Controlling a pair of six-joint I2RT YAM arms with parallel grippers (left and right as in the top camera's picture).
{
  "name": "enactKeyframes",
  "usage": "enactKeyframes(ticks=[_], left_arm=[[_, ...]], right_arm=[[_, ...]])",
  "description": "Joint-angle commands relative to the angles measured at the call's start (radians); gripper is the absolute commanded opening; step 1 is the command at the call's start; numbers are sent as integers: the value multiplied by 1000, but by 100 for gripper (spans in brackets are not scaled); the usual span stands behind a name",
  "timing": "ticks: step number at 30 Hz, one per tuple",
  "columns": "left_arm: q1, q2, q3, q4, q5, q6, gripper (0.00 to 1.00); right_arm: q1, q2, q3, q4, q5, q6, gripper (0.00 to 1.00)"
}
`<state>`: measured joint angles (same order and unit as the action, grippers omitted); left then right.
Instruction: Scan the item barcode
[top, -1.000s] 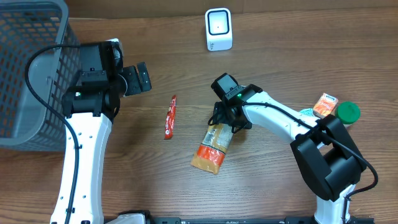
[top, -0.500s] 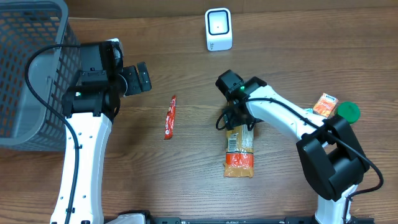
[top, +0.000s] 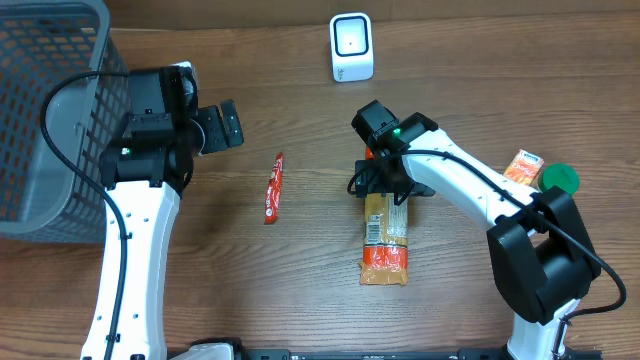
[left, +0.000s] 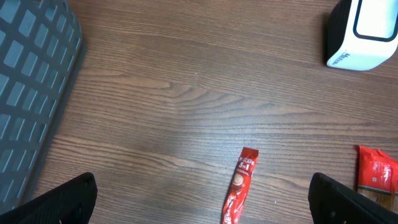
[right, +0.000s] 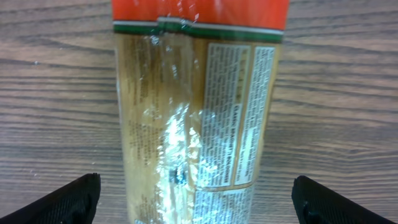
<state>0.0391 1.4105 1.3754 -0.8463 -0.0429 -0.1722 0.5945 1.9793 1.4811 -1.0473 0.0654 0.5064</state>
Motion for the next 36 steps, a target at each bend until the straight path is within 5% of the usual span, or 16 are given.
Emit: enactKeyframes(ticks=[1,14,21,25,31,36], left_arm=[[0,6,5,1,-13,12,100],[0,7,5,1,-12,12,100],[0,7,5,1,-12,12,100],[0,7,5,1,-12,12,100],[0,7,5,1,-13,12,100],[0,7,5,1,-13,12,100]], right_arm=[[23,-8,12,8,-23,14,100],[28,121,12,39,-23,13,99],[28,121,14,36,-23,-177,73],[36,121,13,16,-22,-382,68],[80,121,13,-1,154,-478,78],[84,121,13,12,159,-376,88]])
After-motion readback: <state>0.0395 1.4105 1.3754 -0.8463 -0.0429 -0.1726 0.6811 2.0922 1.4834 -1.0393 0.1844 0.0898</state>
